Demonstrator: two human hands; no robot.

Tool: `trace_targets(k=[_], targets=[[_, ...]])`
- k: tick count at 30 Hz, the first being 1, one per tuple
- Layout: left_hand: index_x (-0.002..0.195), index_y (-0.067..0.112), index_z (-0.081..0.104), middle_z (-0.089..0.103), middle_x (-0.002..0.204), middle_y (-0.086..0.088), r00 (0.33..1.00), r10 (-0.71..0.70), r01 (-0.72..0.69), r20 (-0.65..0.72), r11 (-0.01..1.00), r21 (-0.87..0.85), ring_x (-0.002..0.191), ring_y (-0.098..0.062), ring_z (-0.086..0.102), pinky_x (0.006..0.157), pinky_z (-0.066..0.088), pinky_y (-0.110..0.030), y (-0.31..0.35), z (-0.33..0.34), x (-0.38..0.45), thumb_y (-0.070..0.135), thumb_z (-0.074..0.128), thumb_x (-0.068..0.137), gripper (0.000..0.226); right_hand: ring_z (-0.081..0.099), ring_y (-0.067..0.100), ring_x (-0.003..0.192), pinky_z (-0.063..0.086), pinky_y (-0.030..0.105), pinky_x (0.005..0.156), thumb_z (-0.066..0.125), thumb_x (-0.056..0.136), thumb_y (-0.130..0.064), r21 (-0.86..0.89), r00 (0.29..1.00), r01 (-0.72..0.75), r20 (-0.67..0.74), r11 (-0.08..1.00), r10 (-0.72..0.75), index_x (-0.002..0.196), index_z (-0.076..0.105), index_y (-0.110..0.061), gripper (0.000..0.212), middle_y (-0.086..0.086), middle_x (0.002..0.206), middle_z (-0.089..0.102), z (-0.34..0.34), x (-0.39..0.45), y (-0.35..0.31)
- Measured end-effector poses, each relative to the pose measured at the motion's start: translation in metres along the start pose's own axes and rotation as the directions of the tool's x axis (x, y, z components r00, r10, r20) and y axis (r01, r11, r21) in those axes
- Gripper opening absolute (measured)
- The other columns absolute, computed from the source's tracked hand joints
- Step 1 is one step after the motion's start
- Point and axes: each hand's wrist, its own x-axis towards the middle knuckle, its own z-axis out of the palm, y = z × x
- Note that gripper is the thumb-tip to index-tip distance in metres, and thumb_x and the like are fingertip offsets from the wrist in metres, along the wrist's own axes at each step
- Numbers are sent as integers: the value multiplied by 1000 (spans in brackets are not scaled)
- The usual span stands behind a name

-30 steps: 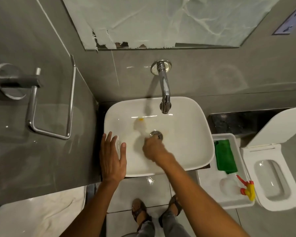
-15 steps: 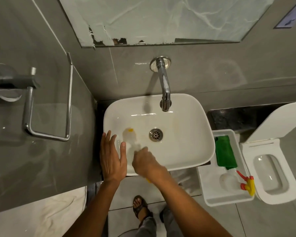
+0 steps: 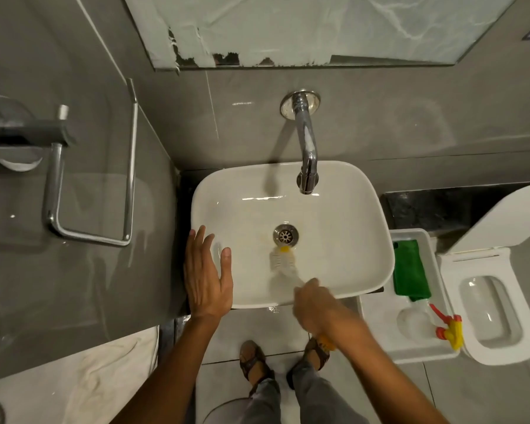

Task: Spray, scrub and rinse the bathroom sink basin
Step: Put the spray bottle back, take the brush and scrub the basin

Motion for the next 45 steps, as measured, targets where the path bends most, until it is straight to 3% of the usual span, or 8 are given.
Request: trace_targets(k=[6, 9, 13, 19, 26, 33, 39, 45], targets=[[149, 11, 57, 44, 172, -7, 1000, 19, -18, -16, 1000, 17, 165, -30, 32, 128, 39, -54, -1, 2, 1, 62, 29, 112, 68, 59, 37, 128, 48, 44, 104, 30, 112, -28, 302, 996, 51, -88, 952, -25, 149, 38, 2, 48, 21, 149, 51, -7, 40, -79], [149, 11, 56, 43, 173, -7, 1000, 3, -3, -5, 1000, 9, 165, -29, 31, 129, 38, -54, 0, 1, 1, 56, 35, 113, 62, 58, 36, 134, 46, 39, 103, 38, 109, -16, 353, 966, 44, -255, 935, 51, 149, 41, 2, 44, 19, 146, 54, -37, 62, -48], [148, 9, 56, 43, 172, -8, 1000, 14, -14, -6, 1000, 5, 165, -29, 32, 130, 37, -53, 3, -1, 1, 58, 32, 112, 65, 58, 40, 129, 48, 42, 95, 35, 109, -18, 243, 956, -183, -180, 953, 229, 143, 46, 3, 42, 23, 142, 50, -44, 51, 34], [149, 11, 55, 42, 173, -8, 1000, 1, -1, 2, 1000, -10, 165, -30, 32, 128, 39, -55, 3, 0, 0, 47, 42, 112, 53, 60, 41, 124, 44, 38, 84, 36, 110, -14, 229, 997, 20, -78, 973, -2, 140, 50, 3, 37, 24, 130, 55, 13, 2, 0], [151, 12, 54, 41, 174, -7, 1000, -6, 6, -13, 1000, -7, 165, -28, 31, 129, 38, -52, 1, 2, 1, 61, 31, 112, 66, 51, 41, 141, 42, 44, 113, 29, 114, -33, 432, 984, 22, -170, 902, 57, 156, 28, 6, 57, 24, 152, 50, -19, 31, -52], [151, 15, 53, 40, 175, -5, 1000, -17, 17, -7, 1000, -3, 166, -26, 31, 129, 39, -52, 0, 1, 1, 66, 27, 110, 70, 62, 37, 124, 51, 39, 83, 34, 111, -33, 262, 1000, -2, 3, 965, 2, 137, 47, -2, 43, 20, 139, 58, 5, 11, -32], [148, 8, 57, 45, 172, -8, 1000, 5, -4, -17, 1000, 18, 165, -28, 31, 130, 36, -49, 2, 0, 2, 63, 28, 112, 73, 58, 37, 132, 48, 40, 97, 33, 112, -23, 296, 959, 118, -283, 948, -31, 148, 38, 5, 45, 21, 144, 56, -31, 47, -70], [146, 6, 58, 46, 171, -10, 1000, -1, 1, -7, 1000, 3, 165, -29, 31, 132, 34, -49, 3, -2, 1, 50, 38, 112, 59, 57, 38, 133, 46, 43, 106, 39, 107, -15, 255, 913, -195, -305, 947, 270, 151, 40, 5, 48, 21, 147, 51, -70, 64, 51]])
